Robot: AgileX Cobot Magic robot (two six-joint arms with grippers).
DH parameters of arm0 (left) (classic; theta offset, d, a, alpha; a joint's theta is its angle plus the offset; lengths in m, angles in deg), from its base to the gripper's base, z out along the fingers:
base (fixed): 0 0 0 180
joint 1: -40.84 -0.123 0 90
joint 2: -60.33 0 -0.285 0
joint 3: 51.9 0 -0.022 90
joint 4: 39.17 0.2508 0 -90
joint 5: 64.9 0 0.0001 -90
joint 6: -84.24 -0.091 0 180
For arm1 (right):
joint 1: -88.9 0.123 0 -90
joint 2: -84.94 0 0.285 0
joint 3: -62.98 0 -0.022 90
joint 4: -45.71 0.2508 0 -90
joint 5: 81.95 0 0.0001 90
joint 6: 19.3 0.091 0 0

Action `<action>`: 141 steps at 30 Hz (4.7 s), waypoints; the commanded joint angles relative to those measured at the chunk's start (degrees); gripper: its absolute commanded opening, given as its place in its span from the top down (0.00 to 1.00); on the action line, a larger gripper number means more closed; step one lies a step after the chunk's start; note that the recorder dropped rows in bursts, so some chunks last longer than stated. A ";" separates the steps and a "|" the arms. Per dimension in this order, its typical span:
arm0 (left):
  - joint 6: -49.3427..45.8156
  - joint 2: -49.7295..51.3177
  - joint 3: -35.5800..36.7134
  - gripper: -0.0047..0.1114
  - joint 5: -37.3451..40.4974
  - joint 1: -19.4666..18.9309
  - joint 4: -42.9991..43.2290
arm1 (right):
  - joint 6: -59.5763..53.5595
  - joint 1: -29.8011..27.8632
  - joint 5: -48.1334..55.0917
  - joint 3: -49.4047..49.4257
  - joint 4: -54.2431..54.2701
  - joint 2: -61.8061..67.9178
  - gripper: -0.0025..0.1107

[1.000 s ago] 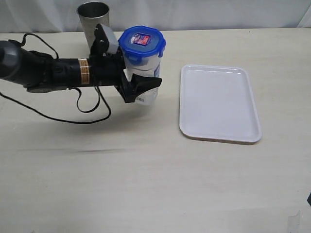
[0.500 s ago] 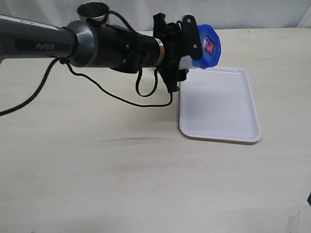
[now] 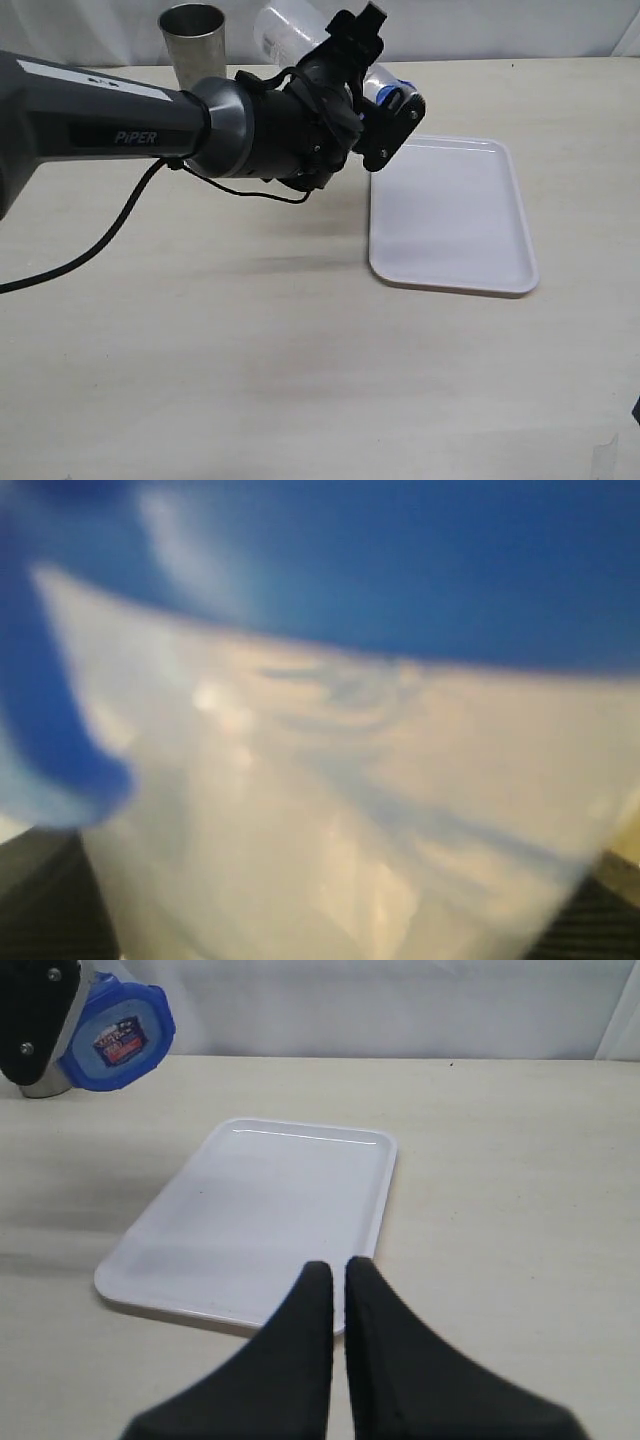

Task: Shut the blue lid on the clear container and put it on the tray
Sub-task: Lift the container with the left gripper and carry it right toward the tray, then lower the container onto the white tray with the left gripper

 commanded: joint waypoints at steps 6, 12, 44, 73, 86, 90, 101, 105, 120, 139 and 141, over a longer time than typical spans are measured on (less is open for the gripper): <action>-2.40 -0.84 -0.75 0.96 2.42 0.16 1.00 | -0.56 0.02 -0.70 0.08 0.14 -0.37 0.94; -2.40 -0.84 -0.75 0.96 2.42 0.16 1.00 | -0.56 0.02 -0.70 0.08 0.14 -0.37 0.94; 44.62 18.50 -17.02 0.96 -84.81 -5.40 -50.03 | -0.56 0.02 -0.70 0.08 0.14 -0.37 0.94; 40.44 18.74 -11.63 0.96 -81.55 -4.61 -52.22 | -0.56 0.02 -0.70 0.08 0.14 -0.37 0.94; 41.34 18.74 -11.63 0.40 -72.98 -4.51 -54.91 | -0.56 0.02 -0.70 0.08 0.14 -0.37 0.94; 41.34 18.74 -11.63 0.13 -72.88 -4.40 -54.67 | -0.56 0.02 -0.70 0.08 0.14 -0.37 0.94; 44.18 18.53 -11.63 0.11 -69.66 -4.40 -49.93 | -0.56 0.02 -0.70 0.08 0.14 -0.37 0.94; 47.79 18.53 -11.63 0.11 -69.53 -4.63 -47.15 | -0.56 0.02 -0.70 0.08 0.14 -0.37 0.94; 49.24 17.15 -11.63 0.11 -60.95 -4.78 -43.35 | -0.56 0.02 -0.70 0.08 0.14 -0.37 0.94; 65.32 15.72 -11.63 0.11 -57.69 -4.78 -26.39 | -0.56 0.02 -0.70 0.08 0.14 -0.37 0.94; 66.88 15.72 -11.63 0.11 -56.43 -4.78 -25.10 | -0.56 0.02 -0.70 0.08 0.14 -0.37 0.94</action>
